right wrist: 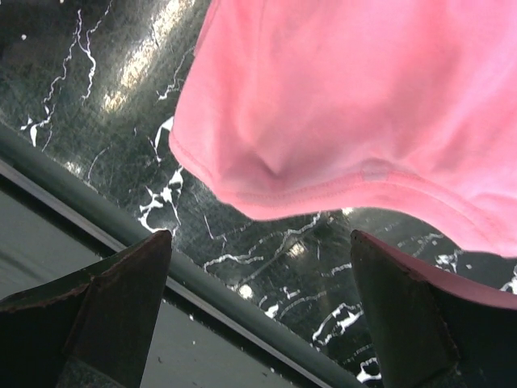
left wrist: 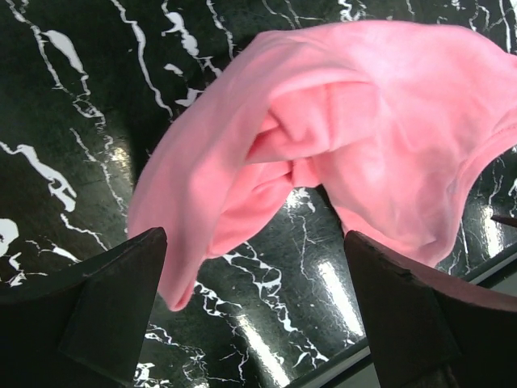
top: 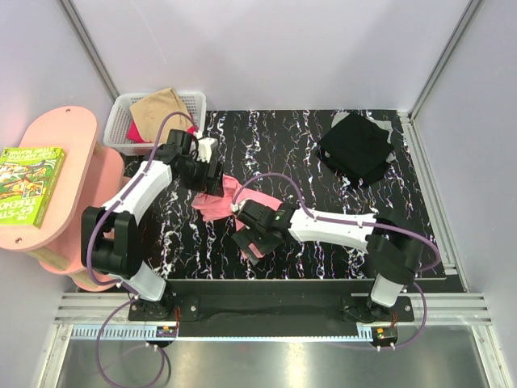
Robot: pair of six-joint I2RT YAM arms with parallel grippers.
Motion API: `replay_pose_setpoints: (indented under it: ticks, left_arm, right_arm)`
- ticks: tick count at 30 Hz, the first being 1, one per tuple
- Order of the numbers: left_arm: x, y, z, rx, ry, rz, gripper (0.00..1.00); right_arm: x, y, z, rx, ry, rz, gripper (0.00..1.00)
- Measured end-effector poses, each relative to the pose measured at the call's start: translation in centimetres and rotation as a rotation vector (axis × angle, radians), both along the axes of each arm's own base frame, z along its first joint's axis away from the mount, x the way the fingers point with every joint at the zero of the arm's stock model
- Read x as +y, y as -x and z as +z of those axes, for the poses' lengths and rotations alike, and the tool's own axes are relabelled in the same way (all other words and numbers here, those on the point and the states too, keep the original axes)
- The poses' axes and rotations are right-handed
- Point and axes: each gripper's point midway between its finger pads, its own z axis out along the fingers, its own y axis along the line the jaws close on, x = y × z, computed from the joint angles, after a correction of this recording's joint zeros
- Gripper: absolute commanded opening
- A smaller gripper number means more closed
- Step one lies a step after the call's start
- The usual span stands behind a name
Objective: Fold and stack the t-shirts
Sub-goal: Flatten the tshirt out
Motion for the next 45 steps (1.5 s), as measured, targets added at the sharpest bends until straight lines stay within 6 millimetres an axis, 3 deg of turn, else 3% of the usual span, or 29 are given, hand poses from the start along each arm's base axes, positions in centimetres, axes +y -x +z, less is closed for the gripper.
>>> replay_pose_setpoints:
  ticks: [5,12,13,14,15,17,24,26,28,30,32,35,38,41,45]
  left_arm:
    - [0.7,-0.4,-0.2,-0.005,0.005,0.022,0.96]
    - [0.9,-0.6,-0.2,-0.014,0.008,0.025,0.95]
    - [0.9,-0.6,-0.2,-0.014,0.008,0.024,0.95]
    - [0.9,-0.7,-0.2,-0.016,0.009,0.024,0.95]
    - [0.9,-0.7,-0.2,-0.017,0.009,0.023,0.95]
    - [0.9,-0.7,-0.2,-0.019,0.009,0.020,0.95]
    - [0.9,-0.9,-0.2,-0.028,0.006,0.012,0.95]
    - [0.9,-0.9,-0.4,-0.025,0.002,0.008,0.94]
    - [0.9,-0.9,-0.5,-0.025,0.000,0.005,0.94]
    - [1.0,-0.9,-0.5,-0.028,-0.003,0.000,0.94]
    - [1.0,-0.9,-0.5,-0.031,-0.007,-0.006,0.94]
    - [1.1,-1.0,-0.5,-0.039,-0.013,-0.019,0.94]
    - [1.1,-1.0,-0.5,-0.045,-0.017,-0.027,0.93]
    - [1.1,-1.0,-0.4,-0.046,-0.017,-0.031,0.92]
    - [0.6,-2.2,-0.4,-0.050,-0.018,-0.039,0.92]
  right_arm:
    - [0.6,0.2,-1.6,0.024,0.011,0.008,0.97]
    - [1.8,0.5,-4.1,0.068,0.029,0.013,0.70]
    - [1.9,0.5,-4.3,0.070,0.031,0.012,0.64]
    - [2.0,0.4,-4.4,0.069,0.032,0.012,0.40]
    - [2.0,0.4,-4.3,0.068,0.029,0.011,0.23]
    - [2.2,0.3,-4.3,0.062,0.022,0.016,0.00]
    - [1.5,-0.4,-3.1,0.017,0.041,-0.014,0.00]
    - [0.9,-0.8,-1.4,-0.014,0.049,-0.024,0.00]
    - [0.7,-1.2,1.6,-0.054,0.026,-0.038,0.00]
    - [0.9,-1.5,5.8,-0.096,-0.049,-0.057,0.00]
    - [1.0,-1.4,11.6,-0.143,-0.188,-0.081,0.00]
    - [-0.3,-0.5,18.9,-0.195,-0.376,-0.118,0.00]
    - [-2.4,0.6,23.7,-0.228,-0.510,-0.155,0.00]
    - [-4.4,1.1,25.5,-0.251,-0.551,-0.191,0.00]
    - [-5.3,0.9,24.0,-0.250,-0.498,-0.229,0.00]
